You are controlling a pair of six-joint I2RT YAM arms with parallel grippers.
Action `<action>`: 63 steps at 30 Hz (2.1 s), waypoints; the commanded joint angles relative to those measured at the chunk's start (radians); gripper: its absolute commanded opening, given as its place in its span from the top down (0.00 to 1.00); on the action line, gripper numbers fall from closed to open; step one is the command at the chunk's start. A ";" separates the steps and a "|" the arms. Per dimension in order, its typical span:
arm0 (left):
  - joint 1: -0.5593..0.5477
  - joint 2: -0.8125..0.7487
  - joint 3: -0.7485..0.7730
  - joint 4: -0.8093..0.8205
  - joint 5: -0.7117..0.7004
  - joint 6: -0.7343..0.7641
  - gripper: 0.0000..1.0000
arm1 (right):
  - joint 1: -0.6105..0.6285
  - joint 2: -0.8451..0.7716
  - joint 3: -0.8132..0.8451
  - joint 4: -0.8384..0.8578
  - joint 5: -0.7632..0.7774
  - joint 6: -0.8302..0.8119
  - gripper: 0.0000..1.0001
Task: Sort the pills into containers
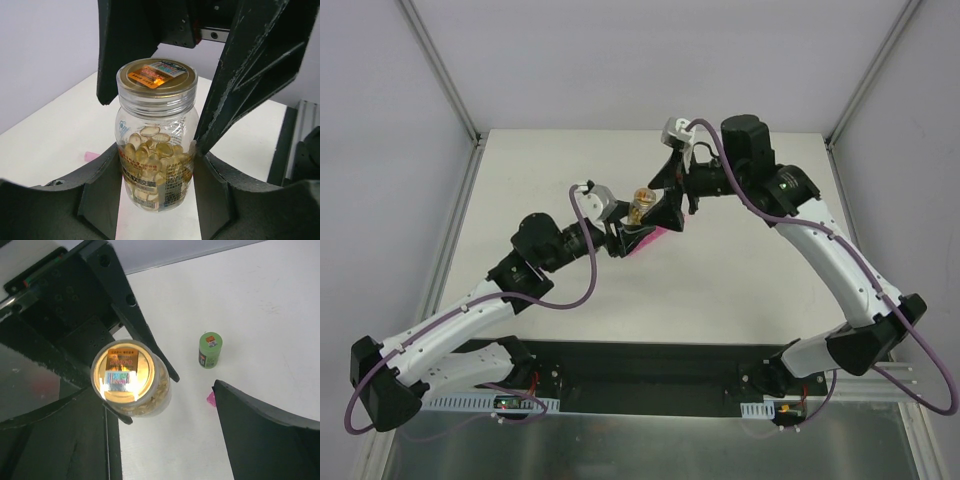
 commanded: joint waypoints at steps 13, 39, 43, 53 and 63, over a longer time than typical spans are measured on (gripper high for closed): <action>0.029 -0.005 0.093 -0.068 0.592 -0.140 0.91 | -0.052 -0.077 0.145 -0.441 -0.573 -0.586 0.04; 0.030 0.030 0.118 -0.013 0.615 -0.154 0.91 | -0.011 -0.051 0.126 -0.426 -0.510 -0.529 0.46; 0.030 0.032 0.116 -0.011 0.609 -0.155 0.90 | 0.002 -0.049 0.126 -0.442 -0.484 -0.550 0.51; 0.029 -0.016 0.083 -0.040 0.438 -0.085 0.91 | 0.012 -0.077 0.088 -0.285 -0.307 -0.356 0.70; -0.010 -0.030 0.077 -0.024 0.138 -0.019 0.91 | 0.031 -0.057 0.043 -0.100 -0.085 -0.112 0.70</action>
